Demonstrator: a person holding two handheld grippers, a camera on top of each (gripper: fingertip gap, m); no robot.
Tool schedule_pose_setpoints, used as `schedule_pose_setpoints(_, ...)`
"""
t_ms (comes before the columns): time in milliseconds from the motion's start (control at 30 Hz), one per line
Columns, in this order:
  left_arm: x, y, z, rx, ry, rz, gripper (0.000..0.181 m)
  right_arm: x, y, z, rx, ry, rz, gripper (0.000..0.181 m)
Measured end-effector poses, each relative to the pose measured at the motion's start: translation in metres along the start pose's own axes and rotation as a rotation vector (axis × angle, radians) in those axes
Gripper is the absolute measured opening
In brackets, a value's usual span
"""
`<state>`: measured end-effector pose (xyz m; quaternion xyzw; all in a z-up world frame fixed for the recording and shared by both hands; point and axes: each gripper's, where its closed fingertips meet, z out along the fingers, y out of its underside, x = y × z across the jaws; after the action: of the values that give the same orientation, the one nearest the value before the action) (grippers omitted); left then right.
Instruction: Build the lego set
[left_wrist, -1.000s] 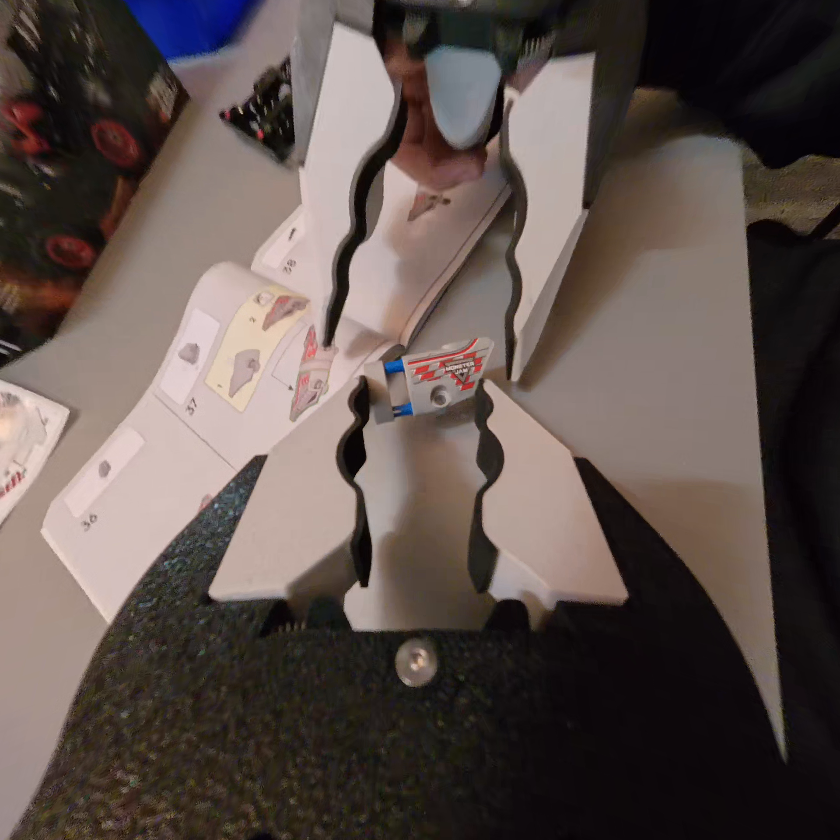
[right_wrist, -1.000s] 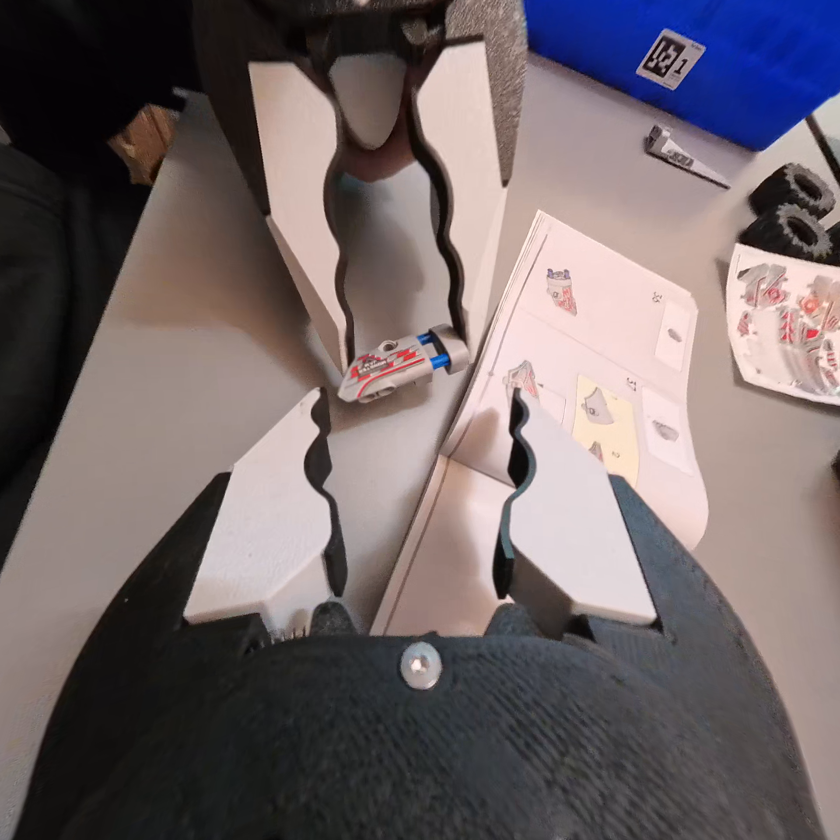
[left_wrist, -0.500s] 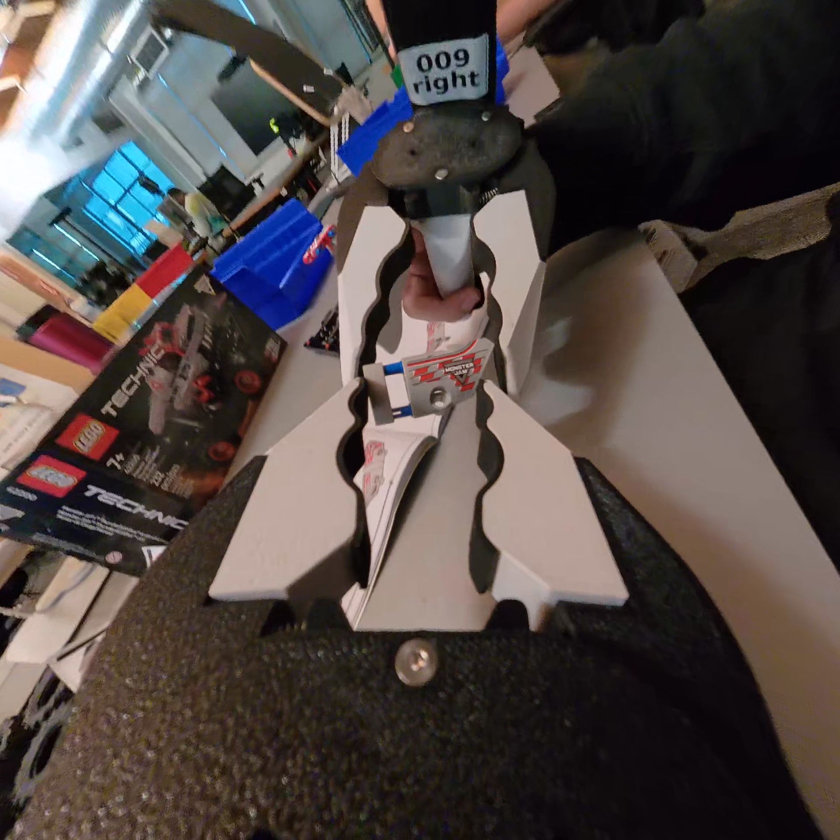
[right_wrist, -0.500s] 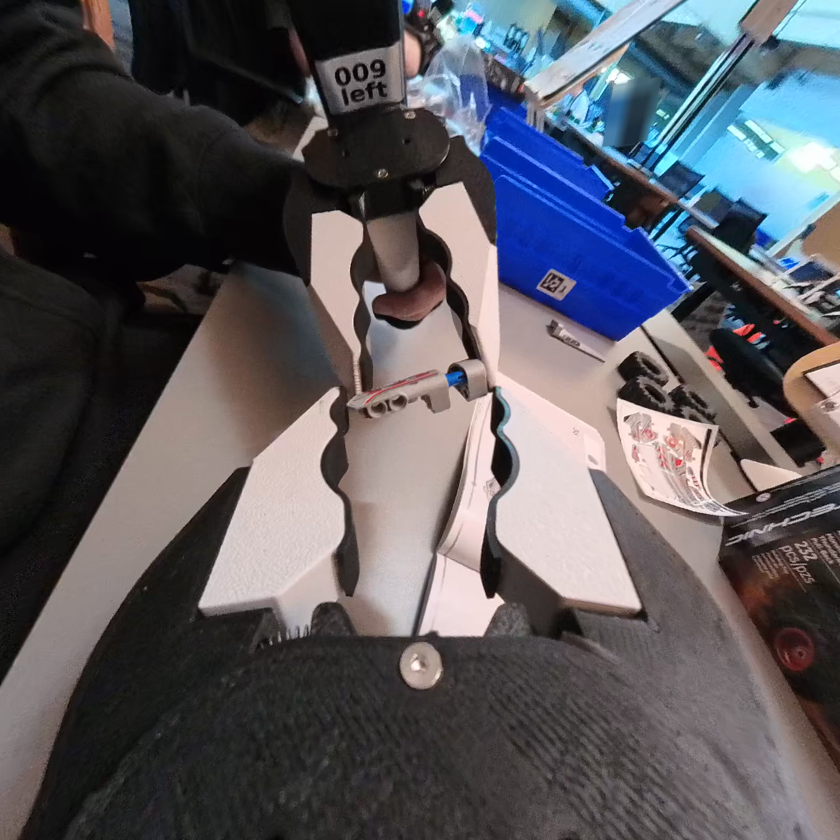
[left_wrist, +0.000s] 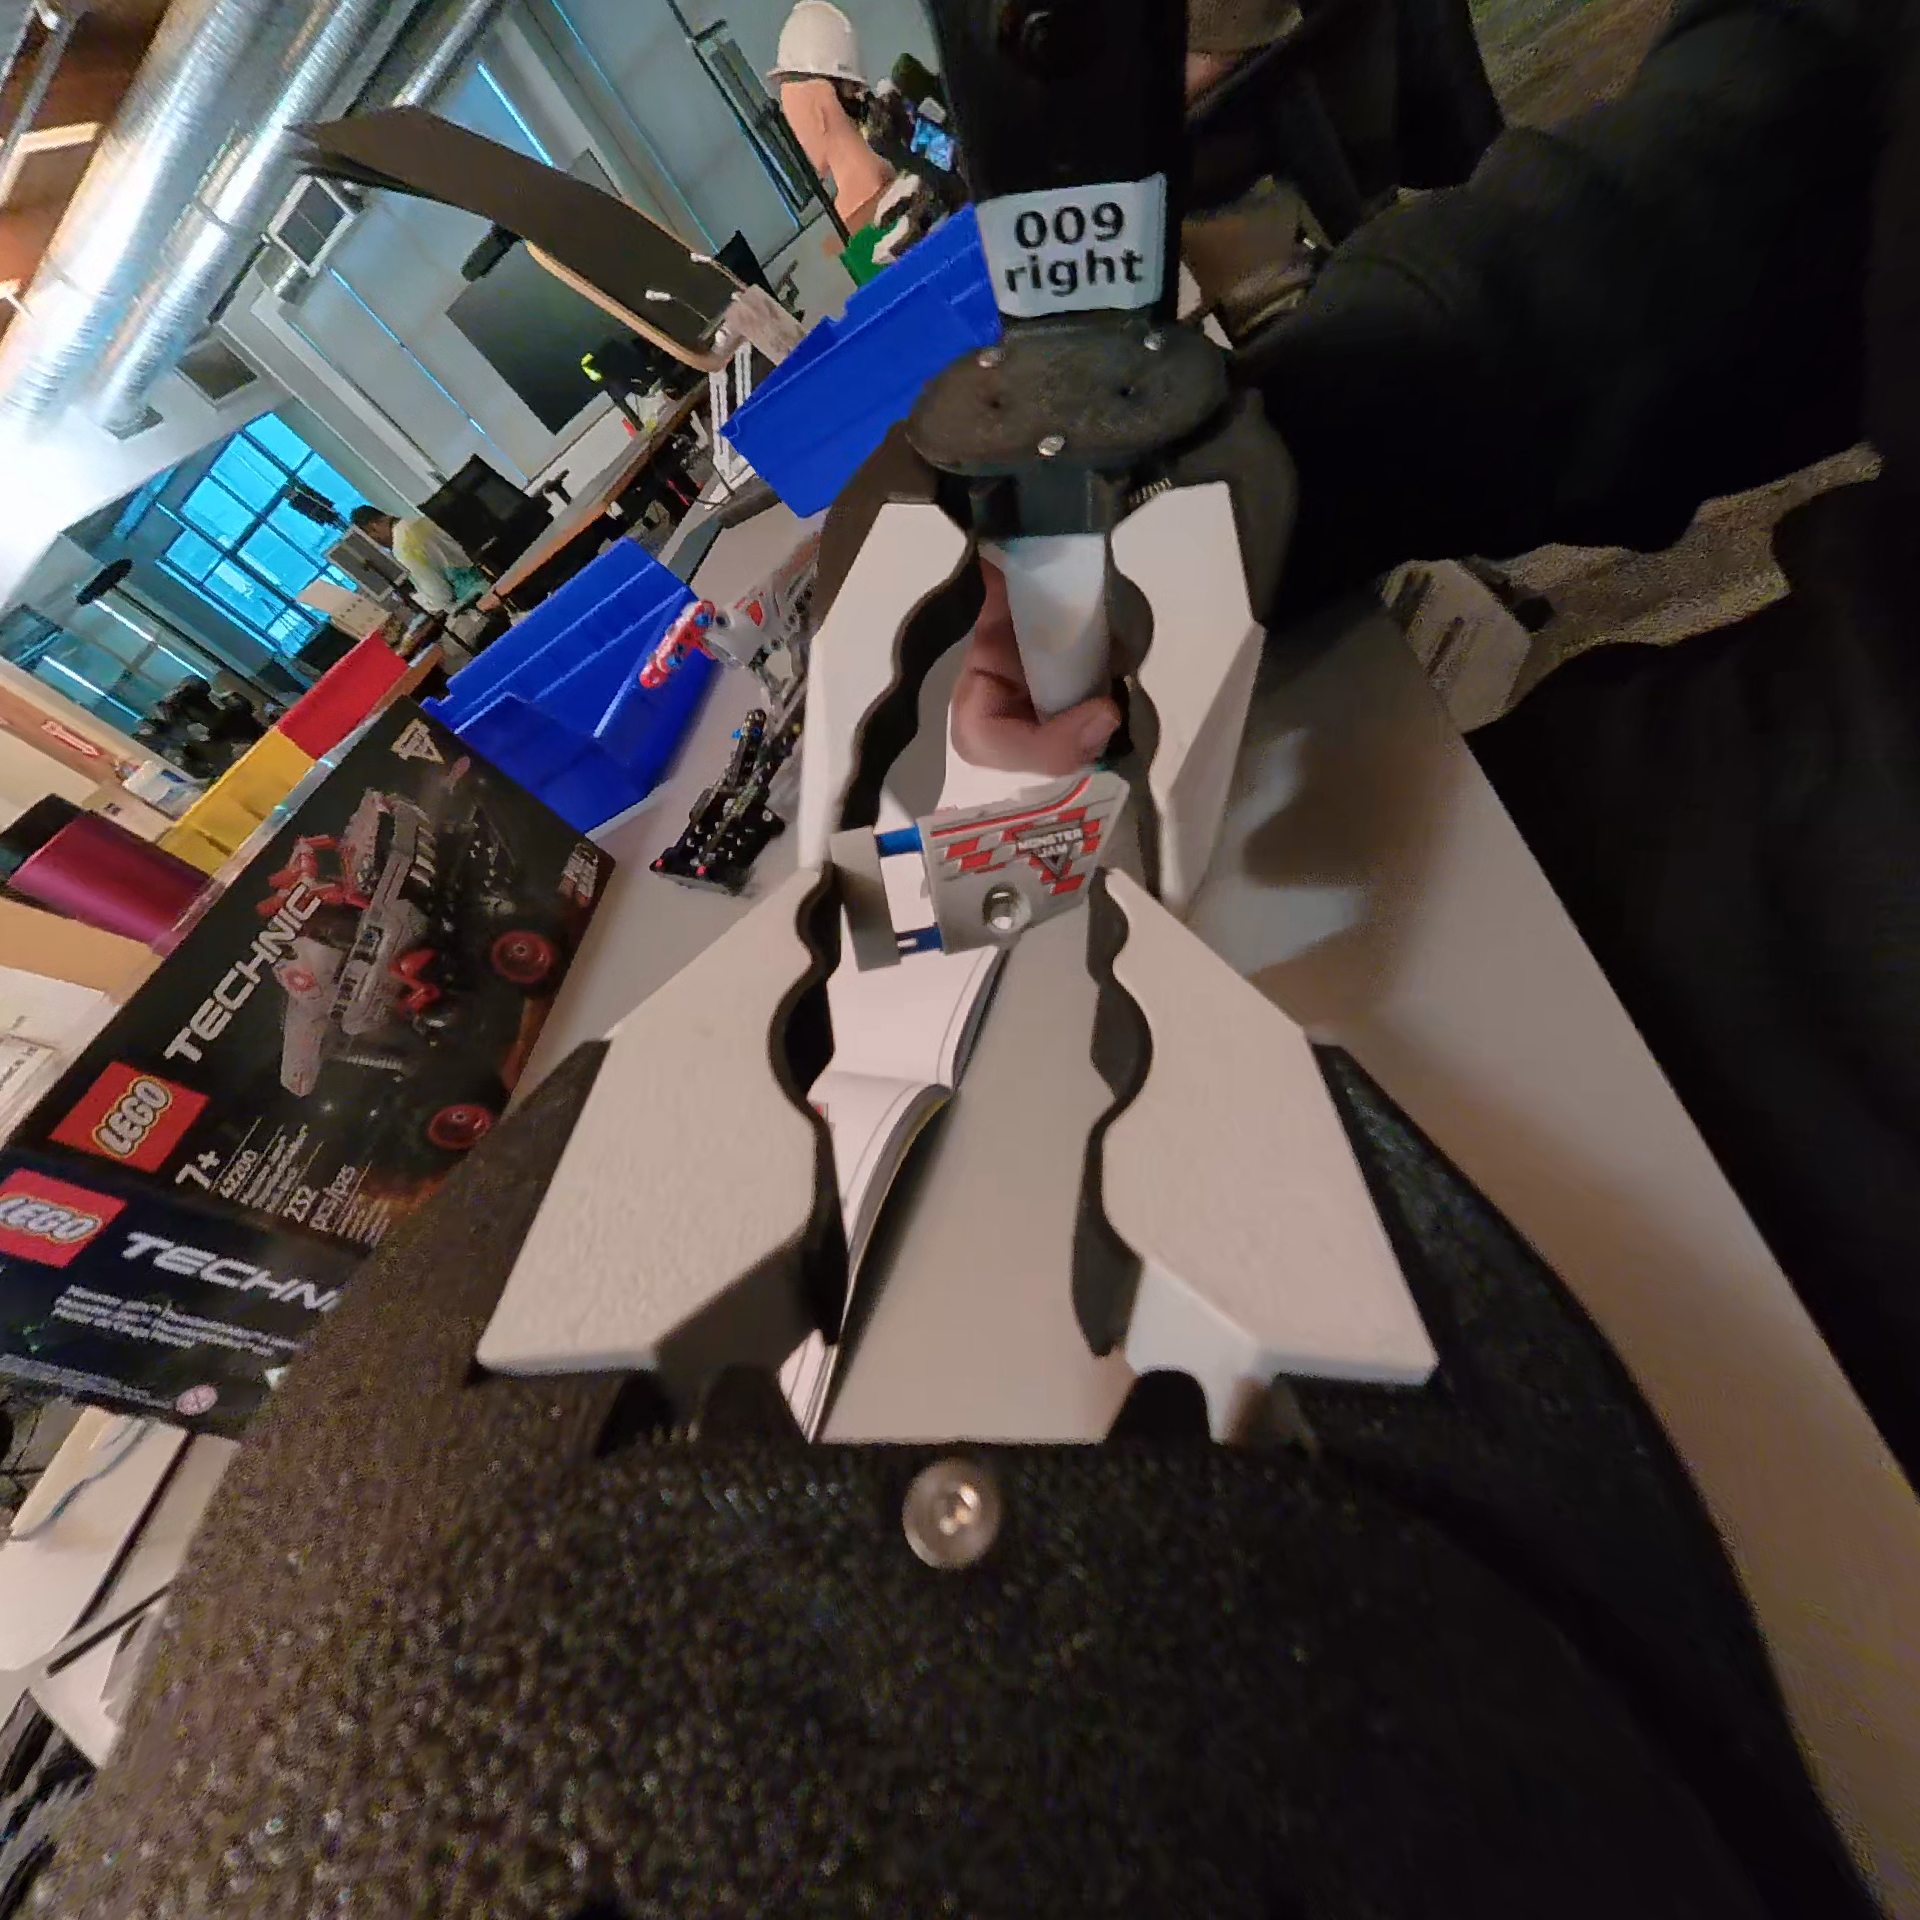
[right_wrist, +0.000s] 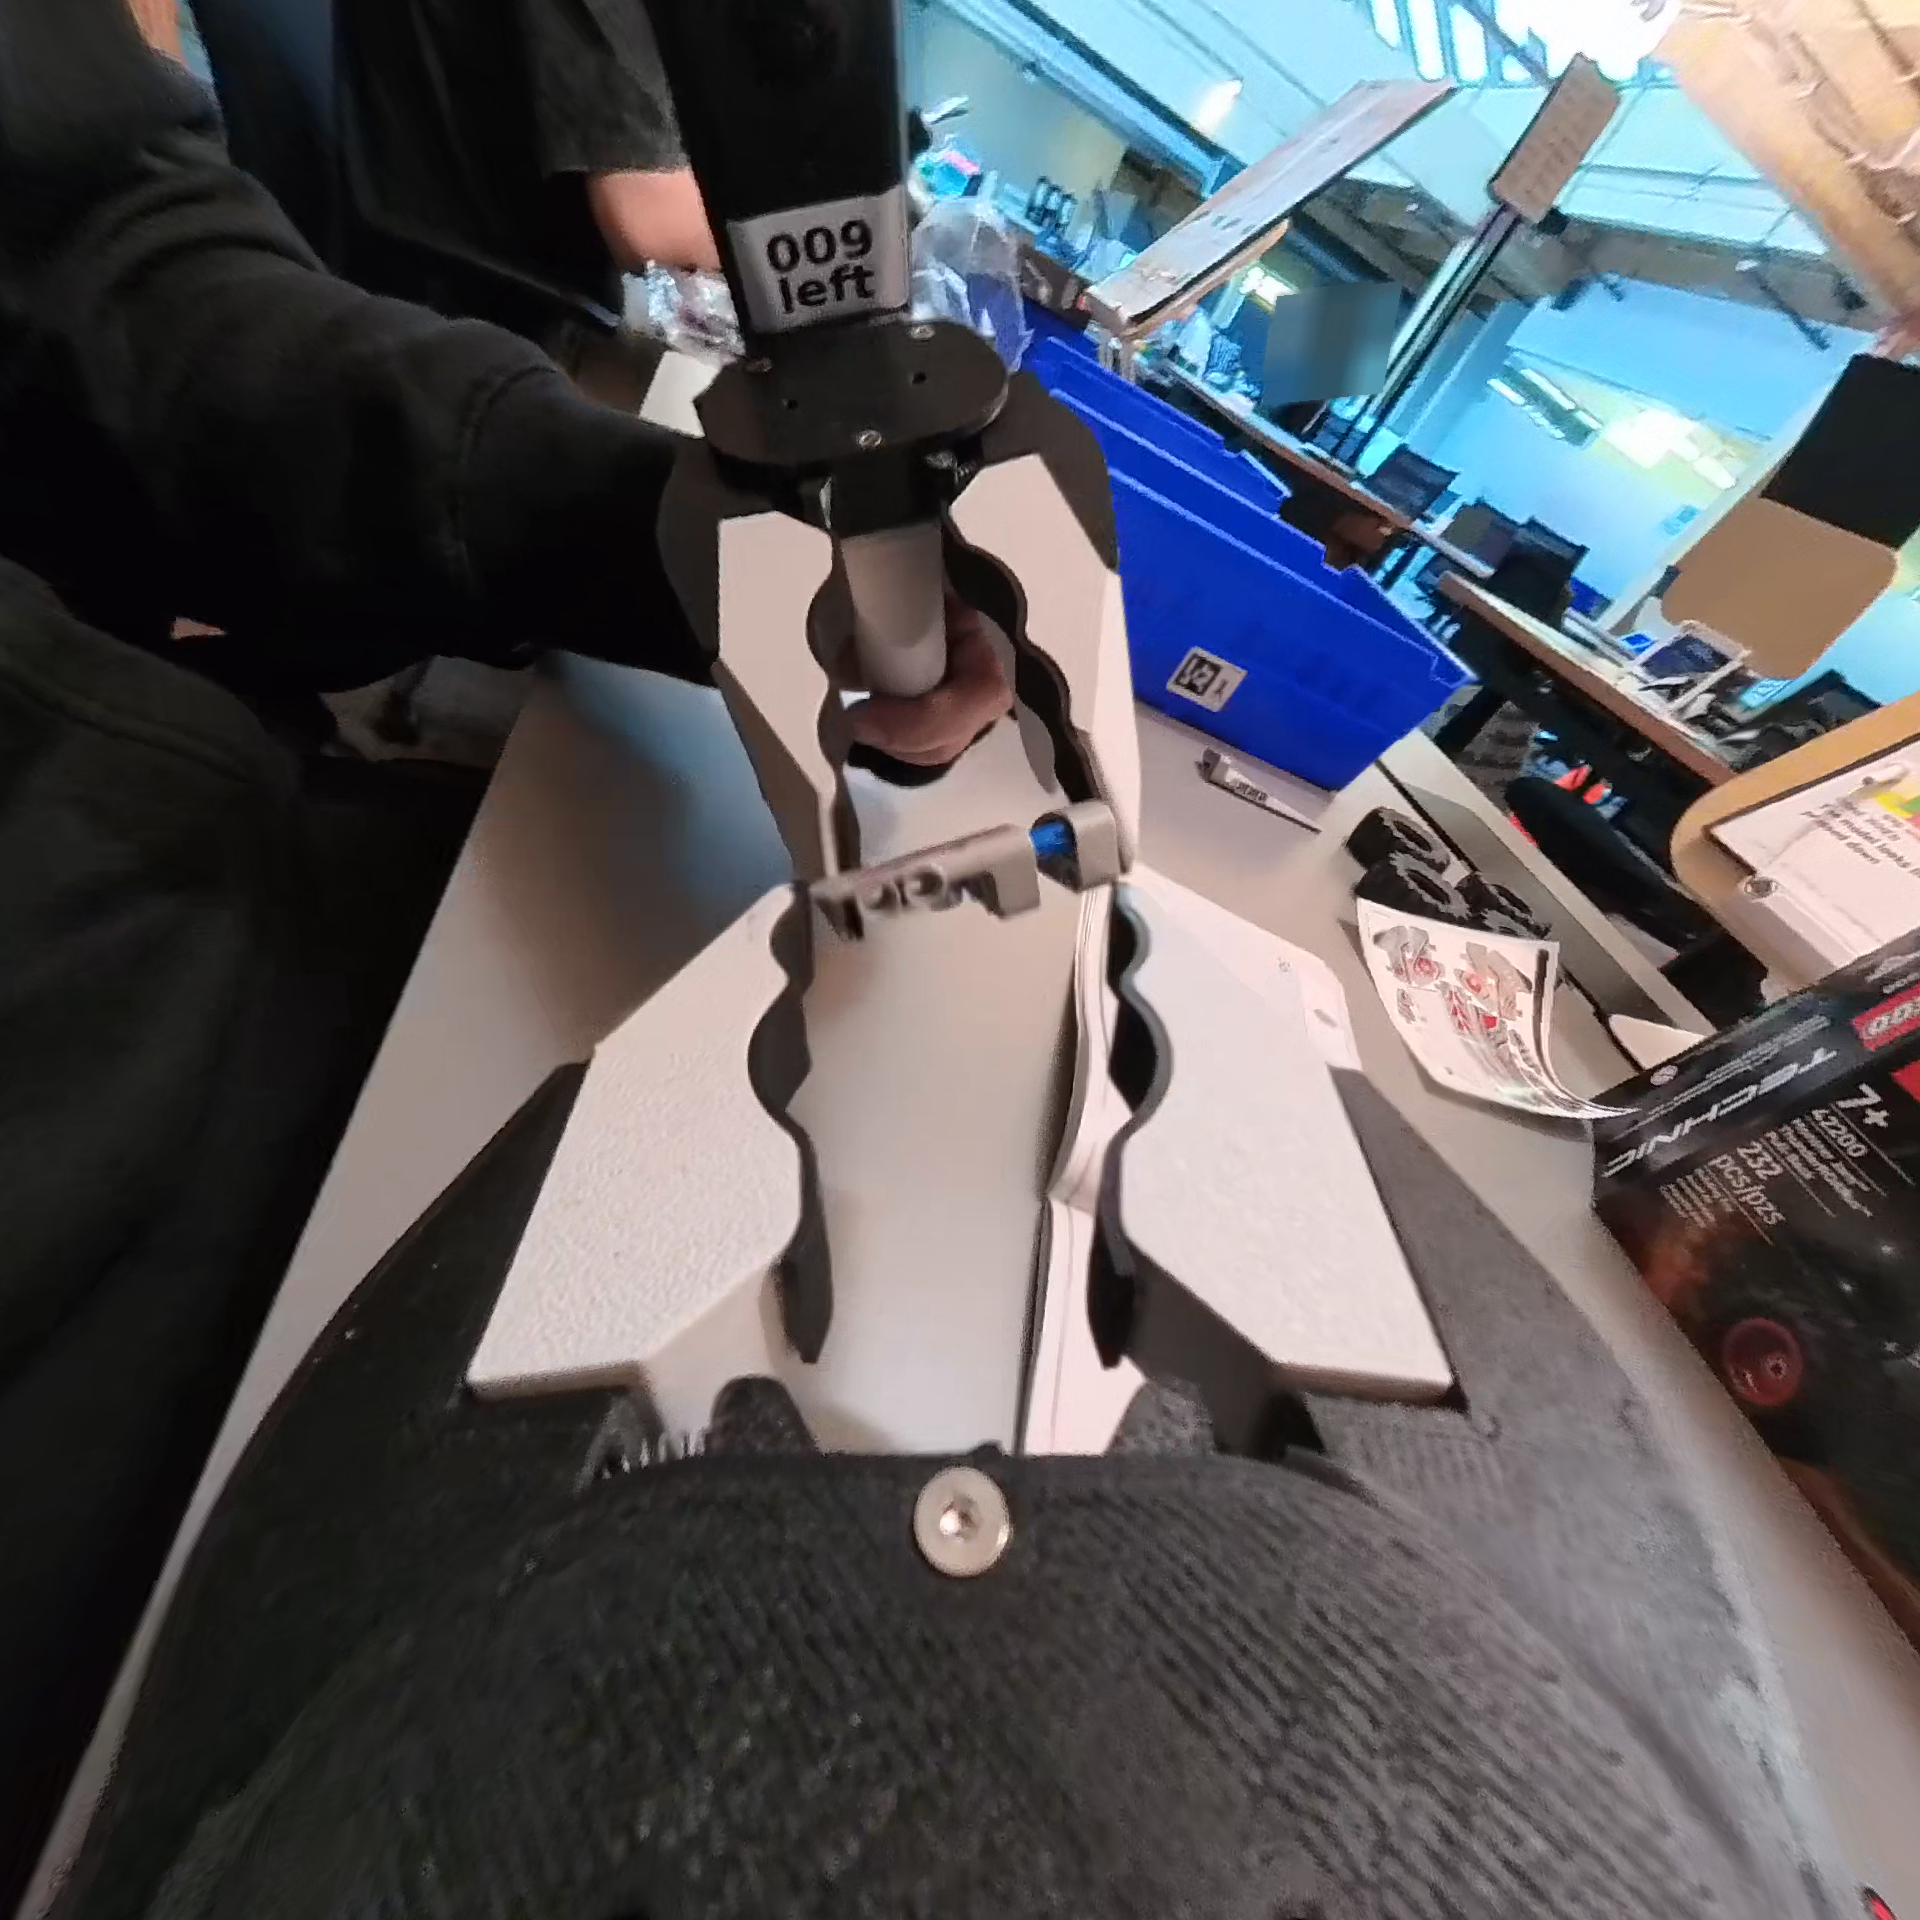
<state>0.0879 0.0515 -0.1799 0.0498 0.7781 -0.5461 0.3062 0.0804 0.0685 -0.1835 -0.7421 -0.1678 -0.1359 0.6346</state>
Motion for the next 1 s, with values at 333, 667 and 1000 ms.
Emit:
schedule_pose_setpoints(333,-0.004,-0.024,-0.018,0.256,0.058,-0.199,0.044,0.004,-0.026,-0.002,0.077,0.041,-0.047,0.015)
schedule_pose_setpoints(667,-0.002,-0.031,-0.023,0.319,0.078,-0.21,0.044,0.006,-0.049,-0.008,0.198,-0.022,0.167,0.007)
schedule_pose_setpoints(1000,-0.004,-0.023,-0.018,0.208,0.038,-0.165,0.043,0.01,-0.046,-0.012,0.152,0.043,0.024,0.005)
